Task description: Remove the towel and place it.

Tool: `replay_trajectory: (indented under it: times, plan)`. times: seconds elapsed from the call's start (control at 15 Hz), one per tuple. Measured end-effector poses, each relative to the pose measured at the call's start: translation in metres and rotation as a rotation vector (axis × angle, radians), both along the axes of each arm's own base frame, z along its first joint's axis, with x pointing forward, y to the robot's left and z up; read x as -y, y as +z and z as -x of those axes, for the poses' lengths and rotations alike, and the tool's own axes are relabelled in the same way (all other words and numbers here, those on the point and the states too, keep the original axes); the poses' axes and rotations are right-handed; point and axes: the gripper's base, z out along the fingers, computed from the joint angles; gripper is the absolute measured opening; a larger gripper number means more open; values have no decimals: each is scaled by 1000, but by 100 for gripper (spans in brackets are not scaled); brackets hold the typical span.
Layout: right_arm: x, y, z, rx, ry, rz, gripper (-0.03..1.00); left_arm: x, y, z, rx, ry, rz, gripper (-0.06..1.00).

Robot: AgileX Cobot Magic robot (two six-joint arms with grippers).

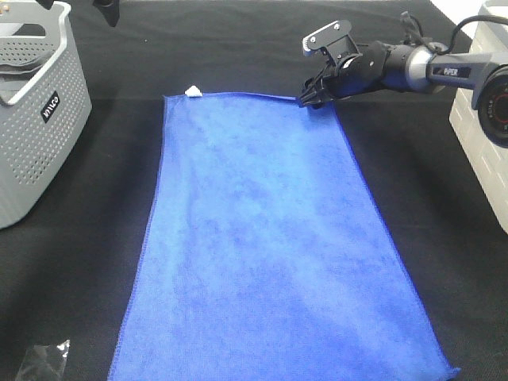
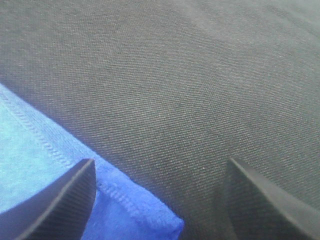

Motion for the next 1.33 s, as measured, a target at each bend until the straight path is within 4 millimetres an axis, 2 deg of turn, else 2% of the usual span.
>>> replay_trajectory:
  times: [0.27,0.53,0.73,1.0,1.2,1.33]
  plan:
    - [1,-16,-1,13,-5,10,68,0,0,0,0,0,0,87]
    - [3,-28,-5,122,-41,0,67,1,0,0,-2,-2,6,87]
    - [11,-19,-10,233,-87,-25,66,1,0,0,-3,-5,4,87]
    - [35,-13,-15,287,-172,-104,65,1,0,0,-5,-11,1,87]
    - [35,-18,-13,207,-164,-109,64,1,0,0,-5,-11,1,87]
    - [33,-10,-12,167,-154,-110,64,1,0,0,-5,-11,1,87]
